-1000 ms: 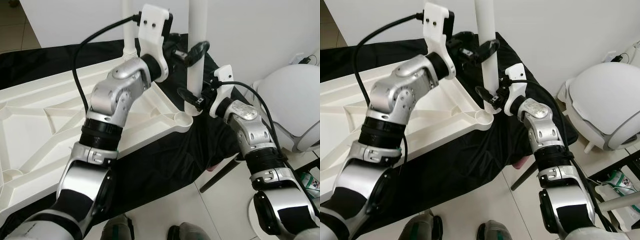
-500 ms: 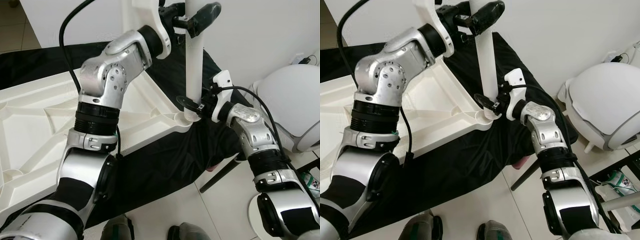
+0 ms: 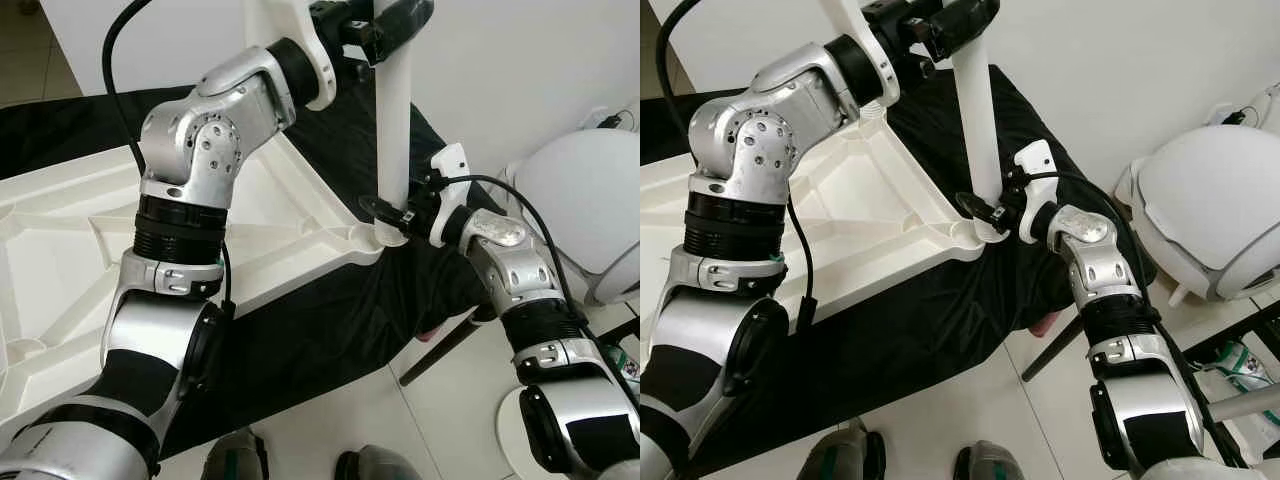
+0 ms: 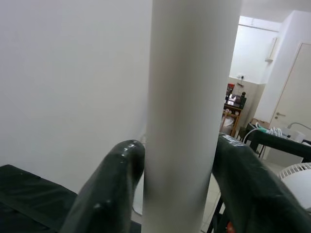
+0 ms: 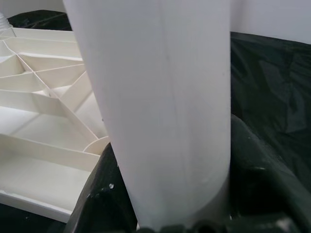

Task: Building children table

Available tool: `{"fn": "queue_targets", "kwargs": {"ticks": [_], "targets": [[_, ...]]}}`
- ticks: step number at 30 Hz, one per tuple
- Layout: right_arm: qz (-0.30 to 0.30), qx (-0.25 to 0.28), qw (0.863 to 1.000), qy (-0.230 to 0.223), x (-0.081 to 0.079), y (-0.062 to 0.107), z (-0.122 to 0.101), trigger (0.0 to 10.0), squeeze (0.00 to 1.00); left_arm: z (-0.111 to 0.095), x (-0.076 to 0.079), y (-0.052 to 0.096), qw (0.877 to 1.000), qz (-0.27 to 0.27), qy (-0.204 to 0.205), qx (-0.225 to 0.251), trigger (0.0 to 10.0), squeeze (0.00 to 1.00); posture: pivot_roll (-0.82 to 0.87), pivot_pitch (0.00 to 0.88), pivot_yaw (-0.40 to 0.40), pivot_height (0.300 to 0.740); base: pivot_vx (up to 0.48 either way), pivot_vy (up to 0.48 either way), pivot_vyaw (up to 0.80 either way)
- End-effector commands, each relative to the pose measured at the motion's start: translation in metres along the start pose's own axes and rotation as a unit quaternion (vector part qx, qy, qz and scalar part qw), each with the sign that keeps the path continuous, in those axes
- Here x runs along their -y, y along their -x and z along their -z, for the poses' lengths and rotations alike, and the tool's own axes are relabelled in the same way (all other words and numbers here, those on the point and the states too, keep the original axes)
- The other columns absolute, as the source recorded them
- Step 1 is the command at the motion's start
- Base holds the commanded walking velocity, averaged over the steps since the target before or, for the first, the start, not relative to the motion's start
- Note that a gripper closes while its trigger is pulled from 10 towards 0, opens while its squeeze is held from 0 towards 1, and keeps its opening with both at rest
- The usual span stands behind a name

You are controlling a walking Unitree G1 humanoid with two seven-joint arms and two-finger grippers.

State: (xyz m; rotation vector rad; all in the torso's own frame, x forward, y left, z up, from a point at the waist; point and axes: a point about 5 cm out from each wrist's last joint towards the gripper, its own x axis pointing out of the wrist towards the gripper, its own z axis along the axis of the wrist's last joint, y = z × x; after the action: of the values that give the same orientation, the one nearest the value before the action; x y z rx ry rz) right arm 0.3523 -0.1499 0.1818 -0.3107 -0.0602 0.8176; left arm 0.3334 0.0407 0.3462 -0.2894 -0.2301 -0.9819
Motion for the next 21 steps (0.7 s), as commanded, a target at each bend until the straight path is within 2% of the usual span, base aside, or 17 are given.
{"fn": "queue_targets", "kwargs": {"ticks": [1,4,14,15,16,18,19,21], "targets": [[-0.001,0.001,1.000,0.010,0.002,0.001,-0.002,10.0,0.00,-0.001,0.016,-0.001,0.995,0.103,-0.004,-0.008,0.0,0.00,-0.03,0.000,-0.004,0.740,0.000,0.000,0.00],[-0.003,0.001,1.000,0.013,0.003,0.000,-0.003,10.0,0.00,0.000,0.021,-0.001,0.993,0.119,-0.003,-0.011,0.0,0.00,-0.03,0.000,-0.005,0.740,0.000,0.000,0.00],[0.003,0.001,1.000,0.017,0.006,0.000,-0.004,10.0,0.00,-0.001,0.022,-0.001,0.993,0.116,-0.006,-0.010,0.0,0.00,-0.03,0.000,-0.007,0.740,0.000,0.000,0.00],[0.010,0.002,1.000,0.016,0.008,0.000,-0.005,10.0,0.00,-0.001,0.021,-0.001,0.994,0.111,-0.010,-0.012,1.5,0.00,-0.03,0.000,-0.008,0.740,0.000,0.000,0.00],[0.018,0.003,1.000,0.013,0.010,0.000,-0.005,10.0,0.13,-0.001,0.020,-0.002,0.995,0.101,-0.018,-0.014,10.0,0.00,-0.03,0.000,-0.009,0.740,0.000,0.000,0.00],[0.030,0.005,0.999,0.012,0.012,0.000,-0.007,10.0,0.13,-0.002,0.018,-0.002,0.996,0.087,-0.027,-0.016,10.0,0.00,-0.03,0.000,-0.010,0.740,0.000,0.000,0.00],[0.045,0.012,0.999,0.005,0.015,-0.001,-0.009,10.0,1.00,-0.003,0.016,-0.003,0.997,0.071,-0.037,-0.017,10.0,0.00,-0.03,0.000,-0.011,0.740,0.000,0.000,0.00],[0.062,0.017,0.998,0.007,0.017,-0.002,-0.011,10.0,1.00,-0.005,0.014,-0.004,0.997,0.054,-0.045,-0.017,10.0,0.00,-0.03,0.000,-0.011,0.740,0.000,0.000,0.00]]}}
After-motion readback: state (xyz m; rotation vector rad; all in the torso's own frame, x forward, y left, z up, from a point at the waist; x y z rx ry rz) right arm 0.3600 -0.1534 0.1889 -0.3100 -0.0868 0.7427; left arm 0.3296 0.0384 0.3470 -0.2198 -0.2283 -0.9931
